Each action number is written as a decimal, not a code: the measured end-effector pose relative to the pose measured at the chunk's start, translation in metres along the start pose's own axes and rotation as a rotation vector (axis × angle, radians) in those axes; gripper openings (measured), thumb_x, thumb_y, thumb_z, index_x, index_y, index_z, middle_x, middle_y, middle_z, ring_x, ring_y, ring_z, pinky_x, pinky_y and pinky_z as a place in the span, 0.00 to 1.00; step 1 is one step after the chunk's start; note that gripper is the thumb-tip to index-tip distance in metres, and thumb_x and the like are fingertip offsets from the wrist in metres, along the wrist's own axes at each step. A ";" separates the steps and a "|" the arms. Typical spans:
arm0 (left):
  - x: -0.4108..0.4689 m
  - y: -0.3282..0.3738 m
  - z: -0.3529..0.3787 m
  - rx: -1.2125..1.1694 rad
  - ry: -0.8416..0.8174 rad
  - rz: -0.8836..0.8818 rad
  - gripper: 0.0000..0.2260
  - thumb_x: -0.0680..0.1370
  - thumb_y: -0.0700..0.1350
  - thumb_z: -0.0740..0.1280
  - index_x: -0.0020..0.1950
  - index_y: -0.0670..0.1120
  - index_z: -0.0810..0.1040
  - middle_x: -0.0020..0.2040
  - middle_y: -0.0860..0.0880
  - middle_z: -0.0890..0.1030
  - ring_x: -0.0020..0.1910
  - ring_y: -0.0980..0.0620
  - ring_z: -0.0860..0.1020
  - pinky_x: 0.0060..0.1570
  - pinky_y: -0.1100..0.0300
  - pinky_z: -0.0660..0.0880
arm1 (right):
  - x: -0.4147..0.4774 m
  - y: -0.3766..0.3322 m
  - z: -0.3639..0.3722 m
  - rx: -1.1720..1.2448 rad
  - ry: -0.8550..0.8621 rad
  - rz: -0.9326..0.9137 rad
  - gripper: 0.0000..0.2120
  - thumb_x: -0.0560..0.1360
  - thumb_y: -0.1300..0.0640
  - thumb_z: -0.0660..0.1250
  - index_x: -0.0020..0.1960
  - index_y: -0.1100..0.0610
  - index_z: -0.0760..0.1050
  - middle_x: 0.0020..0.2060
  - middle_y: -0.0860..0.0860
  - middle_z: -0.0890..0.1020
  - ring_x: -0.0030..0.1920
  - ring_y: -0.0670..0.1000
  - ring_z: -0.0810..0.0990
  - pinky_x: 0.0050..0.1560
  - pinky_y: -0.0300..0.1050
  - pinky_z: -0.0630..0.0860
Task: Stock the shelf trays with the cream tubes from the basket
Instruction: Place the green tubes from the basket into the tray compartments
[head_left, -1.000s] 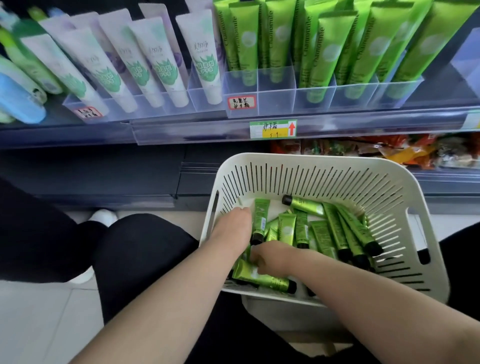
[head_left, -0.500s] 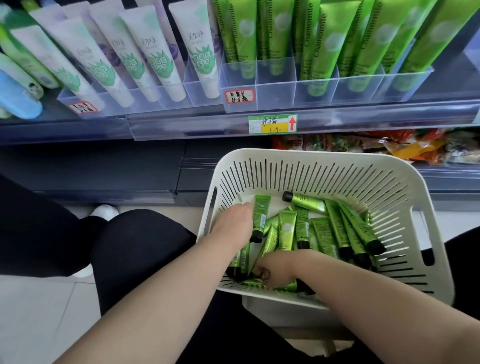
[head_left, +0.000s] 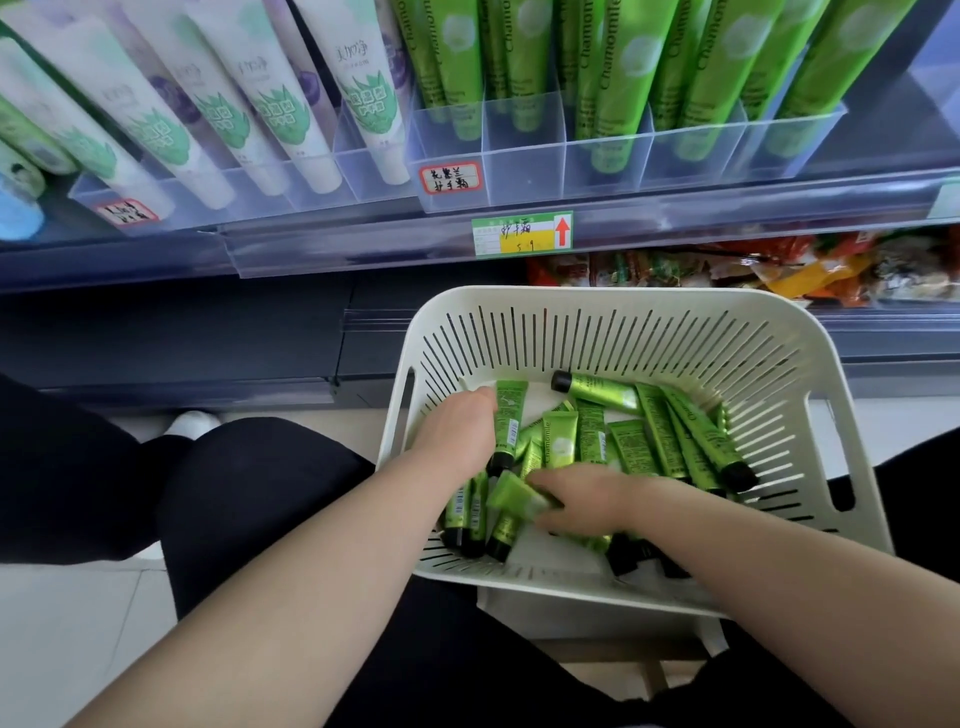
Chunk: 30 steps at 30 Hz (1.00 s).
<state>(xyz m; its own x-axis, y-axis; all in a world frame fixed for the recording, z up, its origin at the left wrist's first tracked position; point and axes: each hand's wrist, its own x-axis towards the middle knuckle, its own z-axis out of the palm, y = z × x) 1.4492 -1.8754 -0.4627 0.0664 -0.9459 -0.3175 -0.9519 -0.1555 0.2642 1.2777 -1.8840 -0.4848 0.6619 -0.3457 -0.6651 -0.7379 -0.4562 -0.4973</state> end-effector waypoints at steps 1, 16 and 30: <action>0.002 0.000 0.002 -0.006 -0.006 -0.006 0.21 0.73 0.27 0.55 0.62 0.42 0.73 0.52 0.44 0.79 0.47 0.47 0.77 0.43 0.52 0.75 | -0.005 0.005 -0.005 0.042 0.069 0.029 0.20 0.78 0.46 0.60 0.66 0.53 0.65 0.51 0.48 0.77 0.50 0.50 0.77 0.44 0.42 0.71; 0.035 0.024 0.046 0.124 -0.151 -0.112 0.14 0.79 0.44 0.65 0.61 0.40 0.69 0.51 0.41 0.78 0.56 0.41 0.73 0.45 0.55 0.69 | -0.047 0.052 -0.031 0.193 0.668 0.270 0.14 0.77 0.44 0.61 0.39 0.50 0.62 0.33 0.46 0.74 0.33 0.46 0.73 0.28 0.43 0.65; 0.019 0.051 0.059 0.395 -0.185 -0.019 0.16 0.73 0.43 0.67 0.60 0.46 0.73 0.53 0.44 0.77 0.54 0.46 0.71 0.42 0.56 0.64 | -0.047 0.057 -0.031 0.275 0.750 0.346 0.25 0.77 0.46 0.62 0.71 0.54 0.61 0.48 0.50 0.80 0.44 0.53 0.79 0.39 0.45 0.75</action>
<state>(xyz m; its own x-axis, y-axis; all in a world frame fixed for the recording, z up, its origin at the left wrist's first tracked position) 1.3841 -1.8846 -0.5086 0.0648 -0.8713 -0.4865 -0.9948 -0.0177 -0.1008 1.2086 -1.9196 -0.4649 0.2349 -0.9214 -0.3095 -0.8555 -0.0449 -0.5158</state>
